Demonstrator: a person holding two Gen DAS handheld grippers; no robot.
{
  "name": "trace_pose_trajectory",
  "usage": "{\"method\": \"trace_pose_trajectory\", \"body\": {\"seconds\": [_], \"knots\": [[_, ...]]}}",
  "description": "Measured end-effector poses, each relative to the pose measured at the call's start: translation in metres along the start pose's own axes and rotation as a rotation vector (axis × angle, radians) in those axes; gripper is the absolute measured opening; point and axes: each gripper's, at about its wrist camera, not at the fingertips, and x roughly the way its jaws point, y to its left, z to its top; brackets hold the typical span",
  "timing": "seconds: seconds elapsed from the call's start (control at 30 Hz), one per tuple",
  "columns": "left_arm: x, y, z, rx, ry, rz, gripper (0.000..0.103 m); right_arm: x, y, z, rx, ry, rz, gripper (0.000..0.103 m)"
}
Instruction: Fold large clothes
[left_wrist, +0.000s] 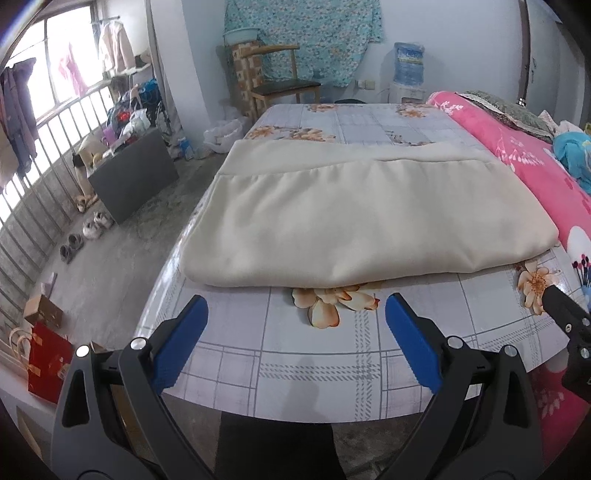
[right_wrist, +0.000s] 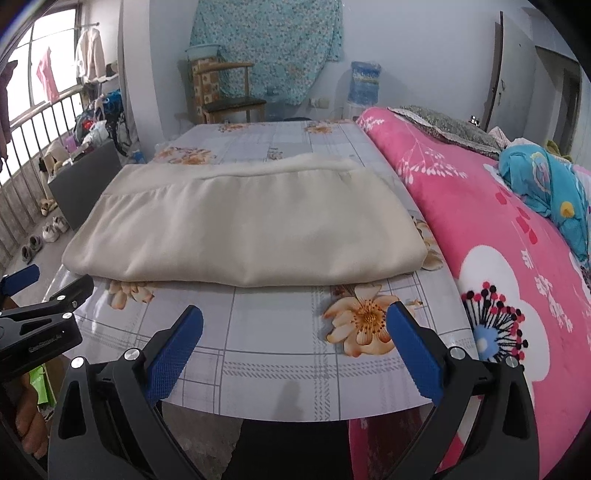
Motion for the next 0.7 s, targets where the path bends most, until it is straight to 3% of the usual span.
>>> {"method": "trace_pose_trajectory", "body": {"seconds": [0.7], "knots": [[0.004, -0.002, -0.003, -0.057, 0.041, 0.001, 0.093, 0.013, 0.007, -0.001, -0.022, 0.059, -0.002, 0.097]]}}
